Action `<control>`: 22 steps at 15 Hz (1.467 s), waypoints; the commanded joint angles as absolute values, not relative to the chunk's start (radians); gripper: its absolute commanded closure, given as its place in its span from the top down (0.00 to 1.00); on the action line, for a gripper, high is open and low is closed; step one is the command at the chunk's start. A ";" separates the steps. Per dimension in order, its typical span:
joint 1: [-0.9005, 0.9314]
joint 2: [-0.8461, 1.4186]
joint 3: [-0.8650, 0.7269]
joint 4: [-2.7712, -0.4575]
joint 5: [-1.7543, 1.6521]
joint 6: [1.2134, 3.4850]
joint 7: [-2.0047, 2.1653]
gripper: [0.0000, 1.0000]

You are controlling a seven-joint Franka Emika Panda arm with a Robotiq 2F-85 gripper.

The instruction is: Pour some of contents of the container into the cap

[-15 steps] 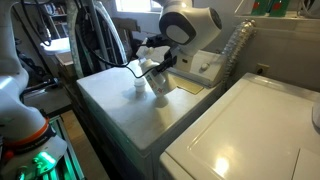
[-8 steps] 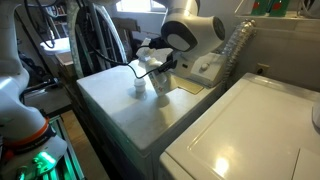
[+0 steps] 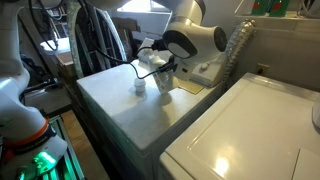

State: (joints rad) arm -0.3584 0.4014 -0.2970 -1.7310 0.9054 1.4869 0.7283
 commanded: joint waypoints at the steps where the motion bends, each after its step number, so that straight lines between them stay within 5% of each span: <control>1: -0.372 0.387 -0.300 -1.730 0.972 1.443 0.767 0.00; 22: -0.398 0.476 -0.276 -1.715 1.168 1.354 0.725 0.00</control>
State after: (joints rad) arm -0.3639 0.4675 -0.2907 -1.7294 1.0893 1.4350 0.7281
